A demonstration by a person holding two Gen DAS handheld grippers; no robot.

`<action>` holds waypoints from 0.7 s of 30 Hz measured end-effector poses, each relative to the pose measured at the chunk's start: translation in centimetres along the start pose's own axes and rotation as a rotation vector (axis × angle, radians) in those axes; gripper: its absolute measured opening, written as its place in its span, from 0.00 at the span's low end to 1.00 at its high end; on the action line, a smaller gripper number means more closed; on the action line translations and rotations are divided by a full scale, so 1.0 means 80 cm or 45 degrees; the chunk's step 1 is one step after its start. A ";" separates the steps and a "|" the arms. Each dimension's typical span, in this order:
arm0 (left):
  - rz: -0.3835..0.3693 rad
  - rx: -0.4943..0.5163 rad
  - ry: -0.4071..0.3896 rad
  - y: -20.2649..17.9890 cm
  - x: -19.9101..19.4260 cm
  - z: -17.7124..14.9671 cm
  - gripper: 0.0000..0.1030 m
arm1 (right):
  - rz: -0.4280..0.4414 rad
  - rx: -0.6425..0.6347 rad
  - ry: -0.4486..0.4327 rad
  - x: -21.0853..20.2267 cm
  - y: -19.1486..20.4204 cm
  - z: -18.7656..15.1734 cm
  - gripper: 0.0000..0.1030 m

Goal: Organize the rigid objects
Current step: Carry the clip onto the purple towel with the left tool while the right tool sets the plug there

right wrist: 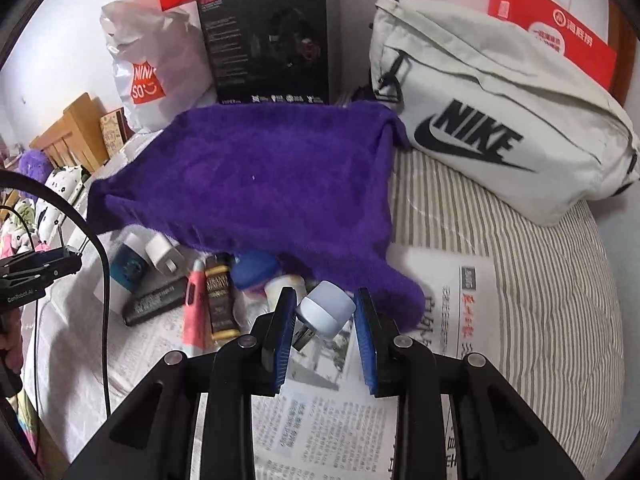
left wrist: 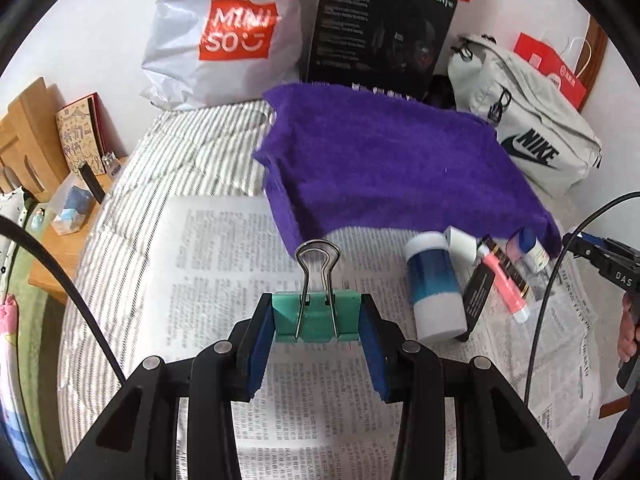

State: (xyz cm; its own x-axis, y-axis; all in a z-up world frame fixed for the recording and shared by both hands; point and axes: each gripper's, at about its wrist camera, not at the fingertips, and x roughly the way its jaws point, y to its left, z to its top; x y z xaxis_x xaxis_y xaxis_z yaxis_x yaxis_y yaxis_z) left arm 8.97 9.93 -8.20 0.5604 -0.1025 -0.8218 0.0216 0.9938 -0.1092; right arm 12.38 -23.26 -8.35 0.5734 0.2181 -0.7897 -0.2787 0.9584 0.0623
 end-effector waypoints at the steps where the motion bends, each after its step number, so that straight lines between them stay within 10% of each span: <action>1: -0.002 -0.001 -0.010 0.001 -0.003 0.003 0.38 | 0.003 0.000 0.000 0.001 0.000 0.004 0.29; 21: -0.103 0.055 -0.123 -0.006 0.008 0.131 0.38 | 0.052 -0.037 -0.086 0.017 0.024 0.107 0.29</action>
State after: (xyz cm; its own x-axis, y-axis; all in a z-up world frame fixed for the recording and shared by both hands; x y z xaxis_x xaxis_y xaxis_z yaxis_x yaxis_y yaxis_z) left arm 17.96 9.81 -2.79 0.6327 -0.1795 -0.7533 0.1045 0.9837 -0.1466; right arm 19.22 -19.56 -4.03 0.6116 0.2699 -0.7437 -0.3248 0.9428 0.0750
